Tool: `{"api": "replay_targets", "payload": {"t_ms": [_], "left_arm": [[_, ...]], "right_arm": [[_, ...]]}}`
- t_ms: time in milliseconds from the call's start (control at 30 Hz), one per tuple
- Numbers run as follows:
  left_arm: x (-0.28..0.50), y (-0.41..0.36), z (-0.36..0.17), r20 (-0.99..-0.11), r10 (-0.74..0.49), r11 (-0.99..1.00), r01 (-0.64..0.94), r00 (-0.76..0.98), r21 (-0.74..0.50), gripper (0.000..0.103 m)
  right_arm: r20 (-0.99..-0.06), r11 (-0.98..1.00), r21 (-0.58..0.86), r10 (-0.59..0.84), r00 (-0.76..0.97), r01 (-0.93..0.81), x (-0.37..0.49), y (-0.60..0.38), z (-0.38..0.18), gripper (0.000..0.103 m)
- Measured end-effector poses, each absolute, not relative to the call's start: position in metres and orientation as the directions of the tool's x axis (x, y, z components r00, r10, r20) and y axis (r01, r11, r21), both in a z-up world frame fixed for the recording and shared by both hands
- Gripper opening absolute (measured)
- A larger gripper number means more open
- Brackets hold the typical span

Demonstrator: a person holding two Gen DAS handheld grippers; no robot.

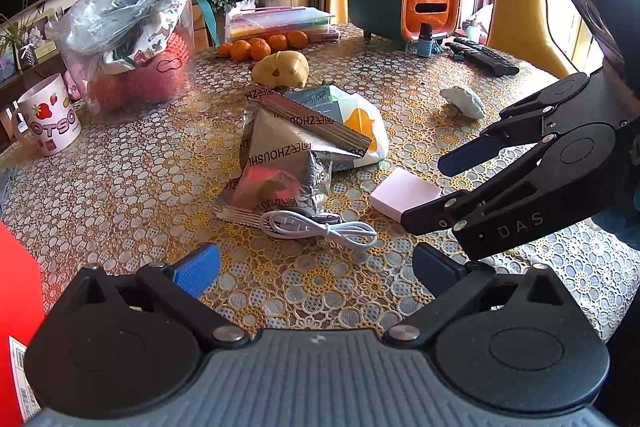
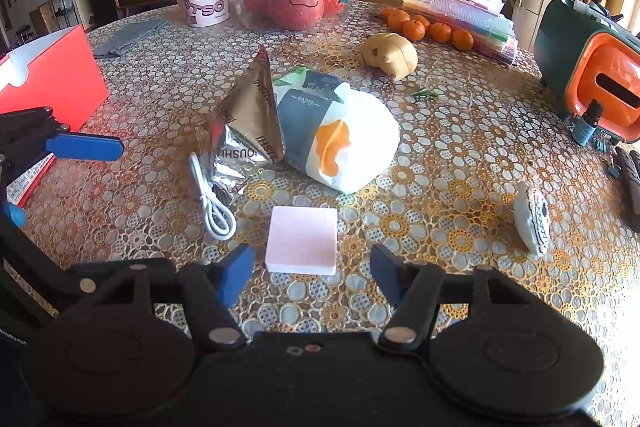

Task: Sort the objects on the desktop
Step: 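Grasp the pale pink square pad with the right tool while the left tool grasps the white cable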

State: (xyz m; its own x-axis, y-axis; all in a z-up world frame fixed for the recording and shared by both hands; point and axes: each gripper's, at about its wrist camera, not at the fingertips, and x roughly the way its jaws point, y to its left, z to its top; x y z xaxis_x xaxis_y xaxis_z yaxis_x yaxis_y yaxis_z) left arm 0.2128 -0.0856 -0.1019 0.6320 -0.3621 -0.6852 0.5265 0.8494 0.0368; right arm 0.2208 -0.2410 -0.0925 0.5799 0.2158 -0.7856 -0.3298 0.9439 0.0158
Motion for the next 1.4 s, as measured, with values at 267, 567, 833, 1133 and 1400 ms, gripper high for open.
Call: {"api": "replay_targets", "payload": {"t_ms": [267,567,833,1133,1400], "left_arm": [[0.230,-0.086,-0.115,-0.689,-0.346,0.858,0.512,0.637,0.042,0.103],[0.237,-0.099,-0.118,-0.674,-0.371,0.822,0.564,0.639,0.083,0.103],[0.245,-0.103,-0.125,-0.687,-0.376,0.810,0.580,0.622,0.082,0.102],[0.242,-0.107,-0.121,-0.694,-0.397,0.797,0.601,0.601,0.065,0.083],[0.234,-0.108,-0.117,-0.697,-0.393,0.798,0.599,0.599,0.065,0.077]], "right_arm": [[-0.790,0.940,0.004,0.212,0.575,-0.341,0.233,-0.238,-0.103,0.056],[-0.790,0.938,0.003,0.215,0.574,-0.347,0.235,-0.239,-0.103,0.050],[-0.790,0.937,0.004,0.216,0.574,-0.348,0.235,-0.241,-0.102,0.048],[-0.789,0.941,0.007,0.213,0.577,-0.337,0.235,-0.240,-0.102,0.041],[-0.791,0.950,0.018,0.204,0.577,-0.311,0.232,-0.240,-0.101,0.040]]}}
